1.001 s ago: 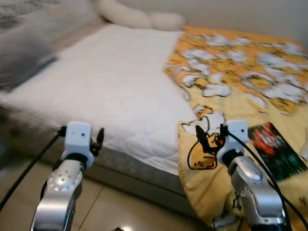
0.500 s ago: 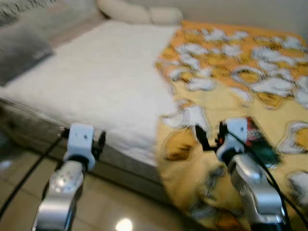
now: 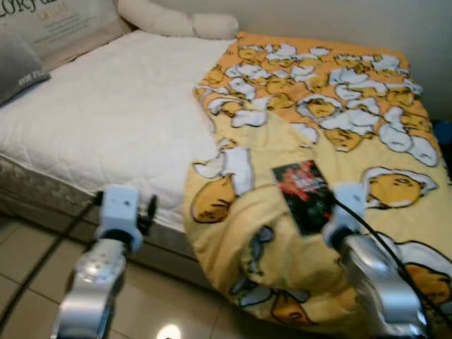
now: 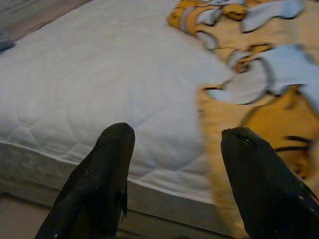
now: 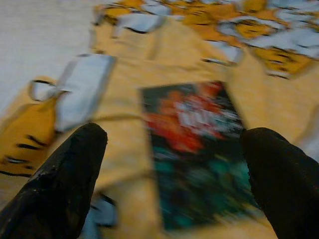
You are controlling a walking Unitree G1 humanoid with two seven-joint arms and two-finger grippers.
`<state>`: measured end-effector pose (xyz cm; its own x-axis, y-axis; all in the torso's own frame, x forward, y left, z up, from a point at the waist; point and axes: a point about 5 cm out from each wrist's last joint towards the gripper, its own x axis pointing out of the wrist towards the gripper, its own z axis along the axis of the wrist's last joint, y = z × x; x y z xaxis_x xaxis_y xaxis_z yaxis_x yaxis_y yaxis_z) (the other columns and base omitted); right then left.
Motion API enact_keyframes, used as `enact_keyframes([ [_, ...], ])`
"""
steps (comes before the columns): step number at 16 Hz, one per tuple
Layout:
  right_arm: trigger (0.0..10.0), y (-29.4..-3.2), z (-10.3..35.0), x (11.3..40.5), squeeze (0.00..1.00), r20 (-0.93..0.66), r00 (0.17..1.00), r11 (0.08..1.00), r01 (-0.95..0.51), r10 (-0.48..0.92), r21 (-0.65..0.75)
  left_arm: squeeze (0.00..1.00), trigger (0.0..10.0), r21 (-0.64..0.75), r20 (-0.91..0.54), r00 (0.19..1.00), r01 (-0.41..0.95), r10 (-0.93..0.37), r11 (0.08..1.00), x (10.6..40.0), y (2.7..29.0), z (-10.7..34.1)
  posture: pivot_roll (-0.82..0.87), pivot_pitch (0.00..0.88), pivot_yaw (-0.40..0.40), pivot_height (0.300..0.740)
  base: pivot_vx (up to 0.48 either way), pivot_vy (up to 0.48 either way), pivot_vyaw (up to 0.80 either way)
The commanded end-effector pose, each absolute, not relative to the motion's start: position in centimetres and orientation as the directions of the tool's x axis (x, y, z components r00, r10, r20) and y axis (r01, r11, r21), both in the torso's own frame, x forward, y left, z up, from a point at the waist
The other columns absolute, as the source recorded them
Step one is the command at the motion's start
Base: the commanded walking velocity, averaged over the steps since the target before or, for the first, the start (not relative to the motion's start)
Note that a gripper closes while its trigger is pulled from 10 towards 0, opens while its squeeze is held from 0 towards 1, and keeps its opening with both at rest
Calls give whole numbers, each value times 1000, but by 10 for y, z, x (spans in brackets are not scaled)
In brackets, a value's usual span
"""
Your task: Clean up the room
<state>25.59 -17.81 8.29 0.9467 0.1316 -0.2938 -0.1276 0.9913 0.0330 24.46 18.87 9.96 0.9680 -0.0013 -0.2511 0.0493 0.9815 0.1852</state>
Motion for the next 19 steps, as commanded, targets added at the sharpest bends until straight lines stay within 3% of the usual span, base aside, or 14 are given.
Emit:
enact_keyframes([
  [1,10000,-174,89,256,0,-270,952,989,-141,145,34,0,10000,198,-234,972,44,4,979,247,192,102,-109,0,39,740,0,-337,0],
  [9,10000,-176,81,235,0,-303,942,990,-135,141,42,0,10000,182,-229,972,85,-42,980,244,176,96,-123,0,26,740,0,-337,0],
  [19,10000,-171,84,241,0,-281,947,988,-142,155,66,0,10000,129,-192,979,91,-65,987,240,169,107,-102,0,25,740,0,0,0],
])
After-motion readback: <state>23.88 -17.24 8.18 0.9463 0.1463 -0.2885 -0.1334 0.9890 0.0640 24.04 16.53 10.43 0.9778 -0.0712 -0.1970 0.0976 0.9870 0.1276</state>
